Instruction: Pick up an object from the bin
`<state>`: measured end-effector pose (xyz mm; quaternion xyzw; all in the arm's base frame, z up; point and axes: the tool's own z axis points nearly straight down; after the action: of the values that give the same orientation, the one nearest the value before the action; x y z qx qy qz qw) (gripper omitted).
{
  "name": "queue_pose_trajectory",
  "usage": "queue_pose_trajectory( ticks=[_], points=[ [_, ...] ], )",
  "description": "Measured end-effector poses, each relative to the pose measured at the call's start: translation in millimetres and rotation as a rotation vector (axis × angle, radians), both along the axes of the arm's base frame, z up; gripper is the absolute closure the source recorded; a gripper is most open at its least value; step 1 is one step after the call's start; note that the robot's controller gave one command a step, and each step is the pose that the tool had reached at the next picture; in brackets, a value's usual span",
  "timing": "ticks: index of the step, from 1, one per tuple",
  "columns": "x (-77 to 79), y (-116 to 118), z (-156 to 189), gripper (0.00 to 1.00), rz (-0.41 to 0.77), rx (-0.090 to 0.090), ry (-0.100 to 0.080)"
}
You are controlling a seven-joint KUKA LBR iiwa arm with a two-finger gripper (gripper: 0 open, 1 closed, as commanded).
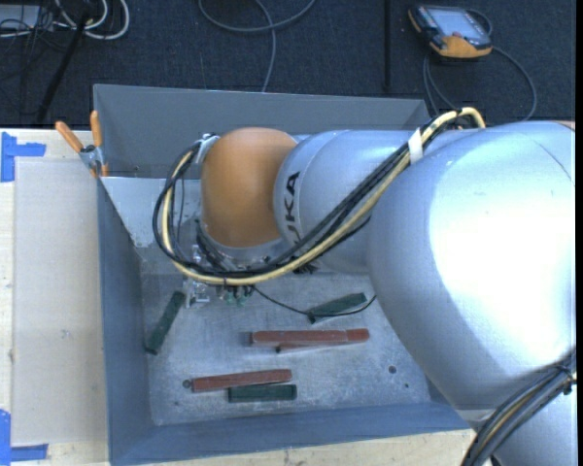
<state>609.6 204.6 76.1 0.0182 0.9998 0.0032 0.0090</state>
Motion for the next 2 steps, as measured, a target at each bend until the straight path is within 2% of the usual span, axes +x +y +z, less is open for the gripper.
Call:
queue_pose_trajectory(
  ticks=[1,2],
  points=[
    [-2.8,-0.2,-2.2,0.0,0.0,-0.002,0.012],
    [-2.8,-0.2,-2.1,0.0,-0.001,-0.001,0.012]
  ],
)
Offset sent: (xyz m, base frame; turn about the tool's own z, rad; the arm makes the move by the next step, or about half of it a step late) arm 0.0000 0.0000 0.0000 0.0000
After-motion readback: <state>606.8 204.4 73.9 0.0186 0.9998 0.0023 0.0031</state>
